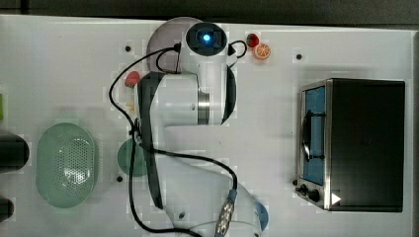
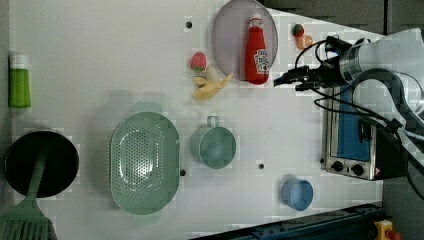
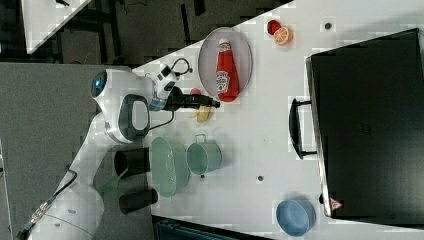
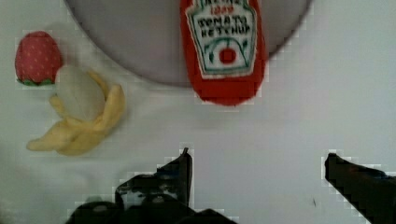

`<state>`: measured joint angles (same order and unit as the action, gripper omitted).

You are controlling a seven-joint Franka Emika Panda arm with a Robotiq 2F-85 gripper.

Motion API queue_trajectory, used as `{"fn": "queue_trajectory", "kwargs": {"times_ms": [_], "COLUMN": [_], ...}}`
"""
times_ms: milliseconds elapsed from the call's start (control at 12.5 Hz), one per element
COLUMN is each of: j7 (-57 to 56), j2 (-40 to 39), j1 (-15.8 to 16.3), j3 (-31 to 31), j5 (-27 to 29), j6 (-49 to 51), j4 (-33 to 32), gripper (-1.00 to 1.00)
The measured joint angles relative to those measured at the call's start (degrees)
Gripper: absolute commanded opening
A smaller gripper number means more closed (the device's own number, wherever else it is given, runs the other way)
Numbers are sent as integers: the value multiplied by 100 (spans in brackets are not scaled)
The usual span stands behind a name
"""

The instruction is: Pick ketchup from plate and place it on table.

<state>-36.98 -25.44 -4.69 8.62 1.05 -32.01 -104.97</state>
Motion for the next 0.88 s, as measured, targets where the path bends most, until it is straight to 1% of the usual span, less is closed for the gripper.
{"fn": "queue_trajectory", "kwargs": {"times_ms": [80,240,400,560,640,880], "j7": [-31,-73,-73,-78,-84,-98], "j2": [-102,-376,-662,-992,-1162,-1537], "j1": [-7,16,15,36,26,78], "j3": [-3,-46,-48,-71,-43,-17], "j5": [-37,-95,-116,-324,-388,-425], "j6": [-106,-646,-1058,-1147,-1348,-1539], "j4": [112,325,364,464,476,537], "gripper": [100,100,100,100,100,100]}}
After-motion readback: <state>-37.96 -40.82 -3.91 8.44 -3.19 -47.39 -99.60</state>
